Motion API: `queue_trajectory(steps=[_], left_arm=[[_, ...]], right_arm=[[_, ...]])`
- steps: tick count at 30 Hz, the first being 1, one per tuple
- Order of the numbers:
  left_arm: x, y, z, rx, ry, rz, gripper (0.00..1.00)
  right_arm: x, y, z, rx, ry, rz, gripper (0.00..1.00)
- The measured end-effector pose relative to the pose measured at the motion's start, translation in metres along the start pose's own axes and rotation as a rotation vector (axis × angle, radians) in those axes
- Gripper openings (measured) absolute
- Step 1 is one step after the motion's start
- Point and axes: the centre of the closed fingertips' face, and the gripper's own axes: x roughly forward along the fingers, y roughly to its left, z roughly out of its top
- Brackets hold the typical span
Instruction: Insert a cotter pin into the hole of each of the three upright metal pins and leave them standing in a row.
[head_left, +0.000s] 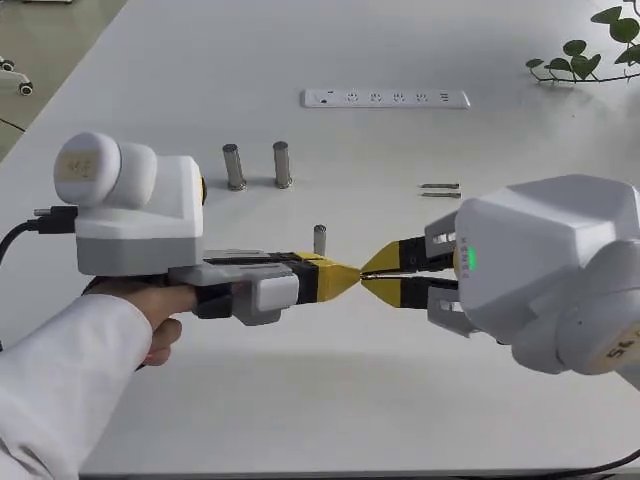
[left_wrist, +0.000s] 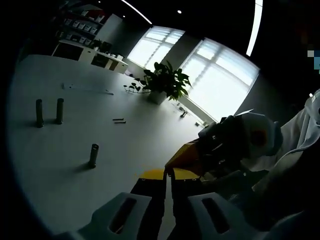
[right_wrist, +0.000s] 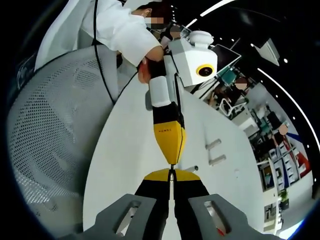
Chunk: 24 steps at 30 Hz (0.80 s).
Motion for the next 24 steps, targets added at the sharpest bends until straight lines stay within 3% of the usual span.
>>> queue_trajectory(steps=[10,24], left_arm=[[0.0016,-0.0004,-0.0047,0.012,0.025,0.003,0.01],[0.0010,0.0002,-0.0030,-0.003,0.013,0.003,0.01]], right_arm=[[-0.0004,0.0012,0.0003,-0.004,0.002,0.004,0.00],[-0.0009,0.0004,0.0001,0.017,0.003,-0.001,0.00]])
